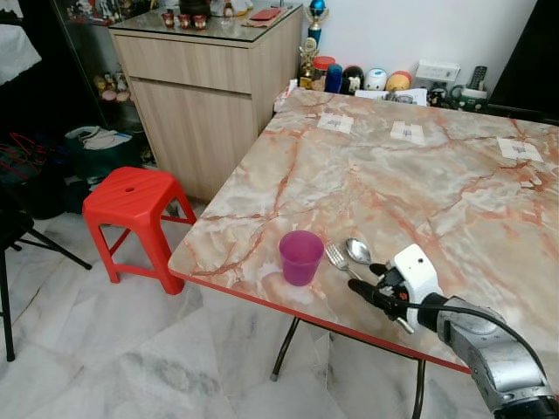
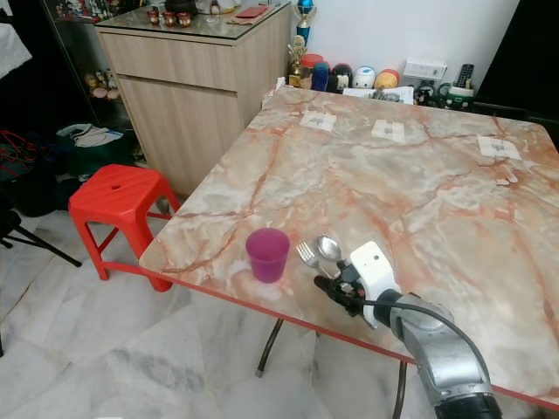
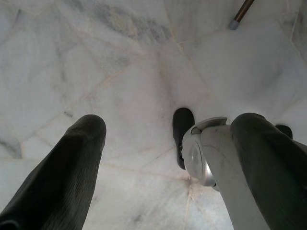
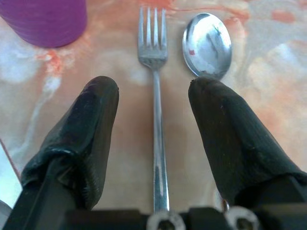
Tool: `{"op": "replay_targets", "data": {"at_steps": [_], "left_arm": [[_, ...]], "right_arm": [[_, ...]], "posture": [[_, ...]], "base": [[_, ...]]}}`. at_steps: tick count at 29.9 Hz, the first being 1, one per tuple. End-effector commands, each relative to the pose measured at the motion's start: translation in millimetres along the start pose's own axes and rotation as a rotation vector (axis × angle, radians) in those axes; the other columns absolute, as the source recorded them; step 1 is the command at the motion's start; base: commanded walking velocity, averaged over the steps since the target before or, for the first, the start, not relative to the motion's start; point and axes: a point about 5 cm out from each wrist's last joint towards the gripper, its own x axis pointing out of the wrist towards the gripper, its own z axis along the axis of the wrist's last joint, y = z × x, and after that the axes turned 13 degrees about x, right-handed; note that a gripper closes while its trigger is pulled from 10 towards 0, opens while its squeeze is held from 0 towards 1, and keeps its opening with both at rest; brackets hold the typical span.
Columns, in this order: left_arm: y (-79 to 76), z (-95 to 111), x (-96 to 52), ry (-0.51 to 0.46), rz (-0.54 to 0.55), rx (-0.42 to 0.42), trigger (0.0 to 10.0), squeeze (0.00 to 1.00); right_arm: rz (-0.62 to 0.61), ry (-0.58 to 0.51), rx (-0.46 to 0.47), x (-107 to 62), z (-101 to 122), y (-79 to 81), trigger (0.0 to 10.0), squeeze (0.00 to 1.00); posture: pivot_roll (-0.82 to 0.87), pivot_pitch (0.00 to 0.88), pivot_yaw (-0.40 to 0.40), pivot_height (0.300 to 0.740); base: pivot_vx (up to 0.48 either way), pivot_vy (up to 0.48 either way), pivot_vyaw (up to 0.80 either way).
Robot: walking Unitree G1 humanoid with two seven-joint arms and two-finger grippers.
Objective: Setting the table
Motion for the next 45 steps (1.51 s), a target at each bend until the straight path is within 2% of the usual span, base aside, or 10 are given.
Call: {"op": "replay_targets", "data": {"at_steps": [1,20,21,22,23,45], "left_arm": [[0.8,-5,-1.2,0.028,-0.008,0.006,10.0,0.00],[-0.9,-4,-0.7,0.026,-0.014,0.009,10.0,0.00],[-0.9,-4,-0.8,0.026,-0.014,0.008,10.0,0.00],[-1.0,-4,-0.8,0.025,-0.014,0.008,10.0,0.00],[-1.2,-5,-1.1,0.026,-0.014,0.007,10.0,0.00],[0.2,-6,-1.8,0.027,-0.015,0.010,10.0,0.00]], "right_arm": [[-0.011,0.016,0.007,1.4,0,-2.5,10.0,0.00],[-0.002,0.029,0.044,16.2,-9,6.2,10.0,0.00],[0.004,0.027,0.049,17.0,-9,7.6,7.2,0.00],[0.010,0.025,0.051,18.3,-9,9.3,4.8,0.00],[0.011,0.028,0.046,20.4,-10,11.3,10.0,0.00],[-0.017,0.015,0.031,36.3,-4,11.9,10.0,0.00]], "posture": [[0.03,0.095,0.007,0.740],[0.03,0.098,0.006,0.740],[0.04,0.100,0.006,0.740],[0.04,0.100,0.006,0.740],[0.04,0.100,0.006,0.740],[0.04,0.100,0.009,0.740]], "base": [[0.000,0.000,0.00],[0.000,0.000,0.00],[0.000,0.000,0.00],[0.000,0.000,0.00],[0.000,0.000,0.00],[0.000,0.000,0.00]]}}
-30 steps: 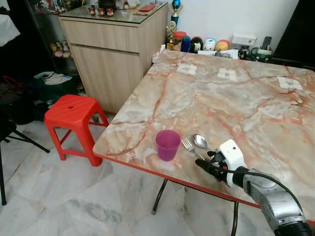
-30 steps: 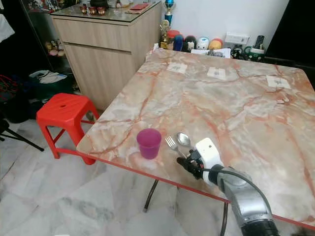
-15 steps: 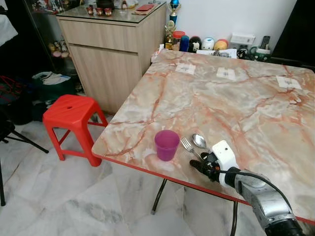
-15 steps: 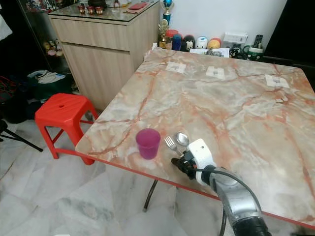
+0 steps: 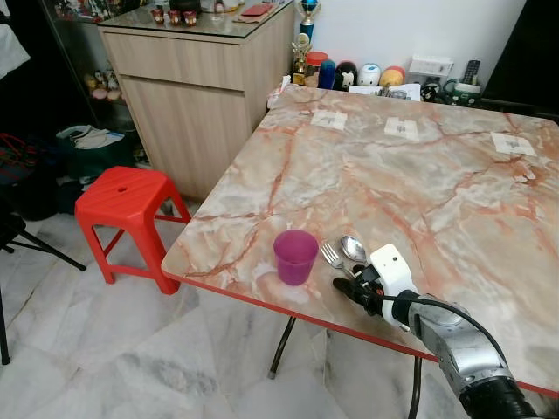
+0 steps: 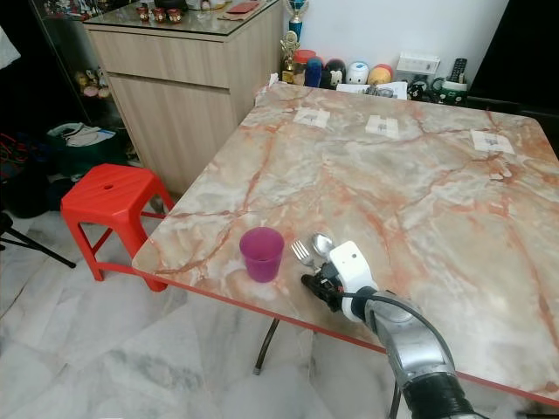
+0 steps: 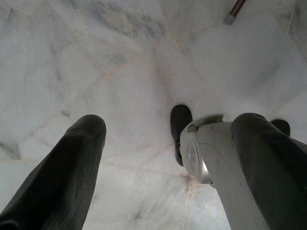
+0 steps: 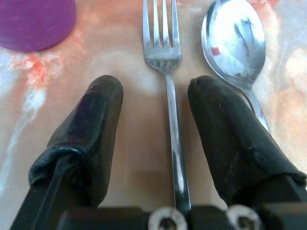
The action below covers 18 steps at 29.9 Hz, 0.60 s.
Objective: Setting the table
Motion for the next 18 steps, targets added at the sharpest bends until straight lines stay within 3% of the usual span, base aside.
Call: {"op": "replay_targets", "data": {"at_steps": [1,11,12,13,14,15,18], "left_arm": [[1.1,-6,-1.8,0.021,-0.003,0.008,10.0,0.00],[-0.2,-5,-1.5,0.019,-0.006,0.005,10.0,0.00],[-0.3,-5,-1.5,0.019,-0.007,0.005,10.0,0.00],[-0.3,-5,-1.5,0.019,-0.007,0.005,10.0,0.00],[-0.3,-5,-1.5,0.020,-0.007,0.004,10.0,0.00],[-0.4,-5,-1.5,0.020,-0.008,0.004,10.0,0.00],[-0.7,-5,-1.5,0.020,-0.009,0.003,10.0,0.00]], "right_arm": [[-0.002,-0.001,-0.002,2.1,0,0.0,10.0,0.00],[-0.019,0.001,0.008,10.9,1,-1.4,10.0,0.00],[-0.021,0.003,0.010,12.2,1,-1.6,7.6,0.00],[-0.021,0.003,0.010,12.2,1,-1.6,7.6,0.00],[-0.028,0.001,0.016,13.5,0,-2.3,1.8,0.00],[-0.041,-0.005,0.029,14.3,1,-3.4,0.0,0.00],[-0.034,-0.002,0.035,15.3,0,-2.8,0.0,0.00]], "posture": [[0.04,0.100,0.009,0.740],[0.05,0.099,0.007,0.740],[0.05,0.098,0.007,0.740],[0.05,0.098,0.007,0.740],[0.05,0.098,0.006,0.740],[0.05,0.098,0.006,0.740],[0.05,0.100,0.006,0.740]], "base": [[0.000,0.000,0.00],[0.000,0.000,0.00],[0.000,0.000,0.00],[0.000,0.000,0.00],[0.000,0.000,0.00],[0.000,0.000,0.00],[0.000,0.000,0.00]]}}
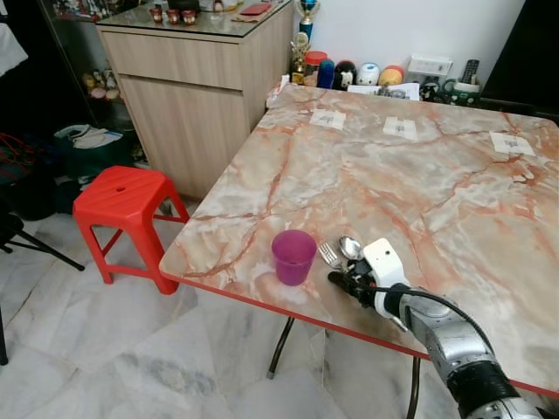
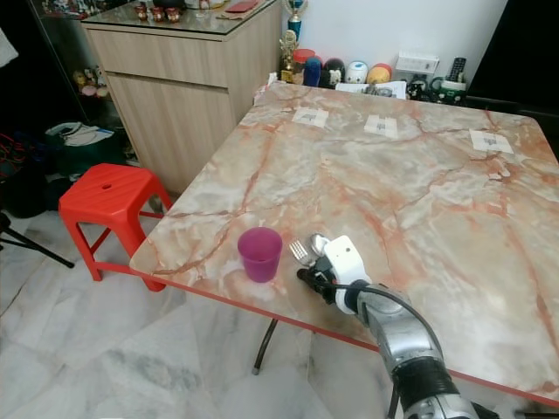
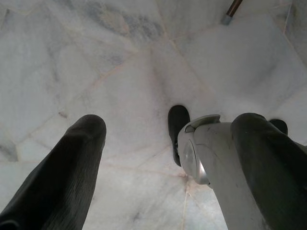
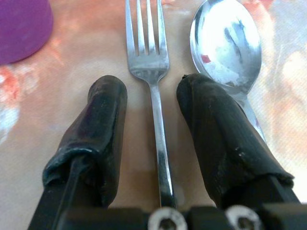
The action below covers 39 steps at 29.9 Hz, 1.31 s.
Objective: Setting the table
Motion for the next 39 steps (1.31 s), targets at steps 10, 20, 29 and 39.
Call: {"op": "replay_targets", "data": {"at_steps": [10,20,29,39], "left_arm": [[-2.6,-7,-1.8,0.026,-0.014,-0.001,10.0,0.00],[-4.8,-8,-2.1,0.032,-0.025,-0.008,10.0,0.00],[-3.2,-18,-5.8,0.058,-0.029,-0.012,10.0,0.00],[-3.7,-29,-10.5,0.081,-0.027,-0.014,10.0,0.00]], "right_arm": [[0.018,0.029,0.014,3.1,-10,3.0,0.0,0.00],[0.035,0.049,0.009,4.4,-18,8.7,0.0,0.00],[0.014,0.056,0.009,4.4,-22,7.7,0.0,0.00],[-0.038,-0.071,0.039,4.6,-8,7.0,0.0,0.00]], "posture": [[0.05,0.103,0.005,0.740],[0.05,0.104,0.004,0.740],[0.05,0.105,0.000,0.740],[0.05,0.103,-0.002,0.740]], "base": [[0.000,0.000,0.00],[0.000,0.000,0.00],[0.000,0.000,0.00],[0.000,0.000,0.00]]}}
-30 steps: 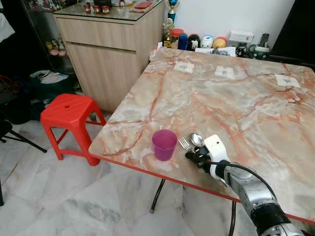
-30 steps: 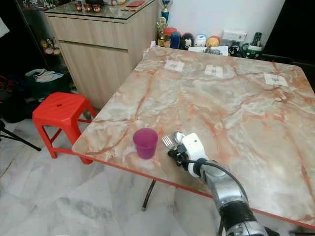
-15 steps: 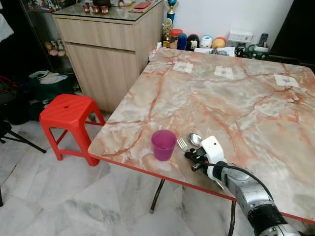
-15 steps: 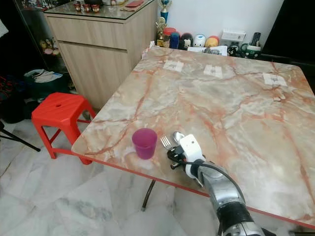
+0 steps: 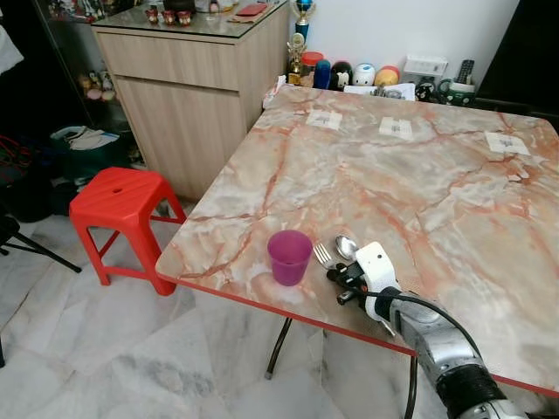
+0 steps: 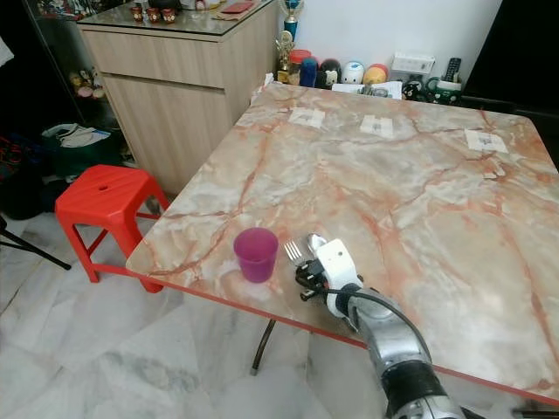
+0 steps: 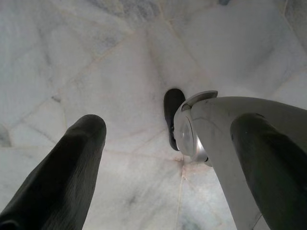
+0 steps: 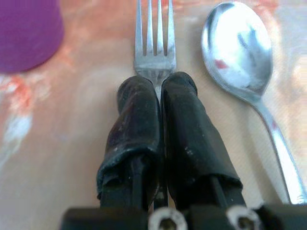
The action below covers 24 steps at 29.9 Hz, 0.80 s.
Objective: Setting the table
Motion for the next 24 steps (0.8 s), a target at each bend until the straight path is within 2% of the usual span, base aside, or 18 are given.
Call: {"op": "replay_targets", "data": {"at_steps": [1,2,3,4,10,14,16,17,18,20,24], "left_arm": [[-2.7,-10,-3.2,0.031,-0.003,-0.003,10.0,0.00],[-3.5,-11,-3.2,0.031,-0.004,-0.003,10.0,0.00],[-4.7,-11,-3.3,0.032,-0.006,-0.003,10.0,0.00],[-5.6,-11,-3.4,0.032,-0.008,-0.003,10.0,0.00],[-8.1,-13,-4.0,0.035,-0.011,-0.003,10.0,0.00],[1.0,-16,-5.4,0.045,0.001,-0.004,10.0,0.00],[3.8,-15,-5.5,0.046,0.005,-0.005,10.0,0.00],[7.0,-15,-5.4,0.045,0.010,-0.007,10.0,0.00],[9.4,-14,-5.4,0.046,0.013,-0.007,10.0,0.00],[9.6,-14,-5.5,0.048,0.013,-0.004,10.0,0.00],[1.3,-14,-4.7,0.050,0.003,0.001,10.0,0.00]], "right_arm": [[-0.044,-0.097,0.054,-2.7,10,-3.0,3.8,0.00],[-0.052,-0.131,0.070,-3.3,14,-3.0,3.8,0.00],[-0.058,-0.161,0.081,-4.1,19,-2.9,7.7,0.00],[-0.059,-0.175,0.087,-4.6,21,-2.6,10.0,0.00],[-0.075,-0.250,0.075,-8.2,34,-1.1,10.0,0.00],[-0.091,-0.410,0.047,-15.4,58,7.1,10.0,0.00],[-0.136,-0.469,0.031,-19.7,65,6.0,10.0,0.00],[-0.203,-0.521,0.046,-24.8,70,1.6,10.0,0.00],[-0.271,-0.545,0.096,-29.2,70,-4.3,10.0,0.00],[-0.328,-0.565,0.147,-34.3,65,-8.7,10.0,0.00],[-0.380,-0.593,0.128,-47.0,54,-7.8,10.0,0.00]], "posture": [[0.05,0.101,-0.004,0.740],[0.05,0.101,-0.004,0.740],[0.04,0.100,-0.005,0.740],[0.04,0.100,-0.005,0.740],[0.04,0.097,-0.007,0.740],[0.04,0.095,-0.011,0.740],[0.04,0.094,-0.012,0.740],[0.04,0.091,-0.014,0.740],[0.03,0.088,-0.015,0.740],[0.02,0.082,-0.018,0.740],[0.02,0.068,-0.018,0.740]], "base": [[0.000,0.000,0.00],[0.000,0.000,0.00],[0.000,0.000,0.00],[0.000,0.000,0.00],[0.000,0.000,0.00],[0.000,0.000,0.00],[0.000,0.000,0.00],[0.000,0.000,0.00],[0.000,0.000,0.00],[0.000,0.000,0.00],[0.000,0.000,0.00]]}}
